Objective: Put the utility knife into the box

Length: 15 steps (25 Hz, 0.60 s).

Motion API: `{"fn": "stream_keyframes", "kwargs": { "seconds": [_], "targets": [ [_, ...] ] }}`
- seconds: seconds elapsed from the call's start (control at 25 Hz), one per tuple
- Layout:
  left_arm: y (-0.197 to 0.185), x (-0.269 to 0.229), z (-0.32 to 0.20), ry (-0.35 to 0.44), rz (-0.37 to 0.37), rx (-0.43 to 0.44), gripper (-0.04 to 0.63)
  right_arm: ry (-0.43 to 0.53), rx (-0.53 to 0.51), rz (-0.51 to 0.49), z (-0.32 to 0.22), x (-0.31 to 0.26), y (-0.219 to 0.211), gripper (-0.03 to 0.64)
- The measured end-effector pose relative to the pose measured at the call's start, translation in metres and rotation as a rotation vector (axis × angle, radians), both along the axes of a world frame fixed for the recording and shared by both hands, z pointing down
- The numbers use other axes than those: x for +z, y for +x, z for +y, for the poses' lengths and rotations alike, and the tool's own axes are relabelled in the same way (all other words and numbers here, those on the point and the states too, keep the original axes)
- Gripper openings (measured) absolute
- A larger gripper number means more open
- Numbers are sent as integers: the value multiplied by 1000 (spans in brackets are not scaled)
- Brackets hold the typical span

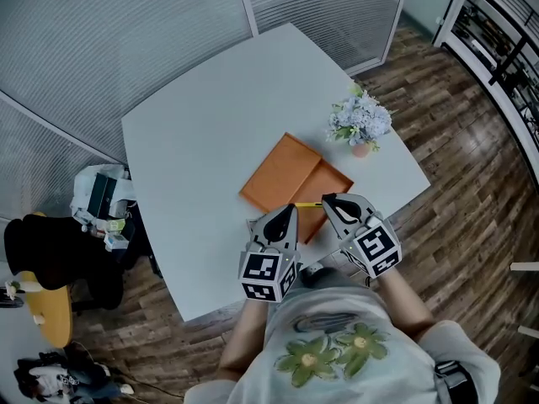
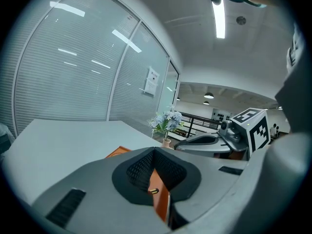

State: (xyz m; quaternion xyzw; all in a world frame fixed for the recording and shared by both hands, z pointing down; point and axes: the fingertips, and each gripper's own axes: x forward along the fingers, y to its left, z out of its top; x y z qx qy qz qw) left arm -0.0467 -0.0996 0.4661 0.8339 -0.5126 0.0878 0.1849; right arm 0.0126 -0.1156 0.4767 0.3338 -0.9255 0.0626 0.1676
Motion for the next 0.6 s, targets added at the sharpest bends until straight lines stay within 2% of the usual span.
{"fn": "stream_keyframes", "kwargs": {
  "seconds": [0.6],
  "targets": [
    [2,-2,20,8,-2,10,0,2,9,8,19,0,2,3]
  ]
}}
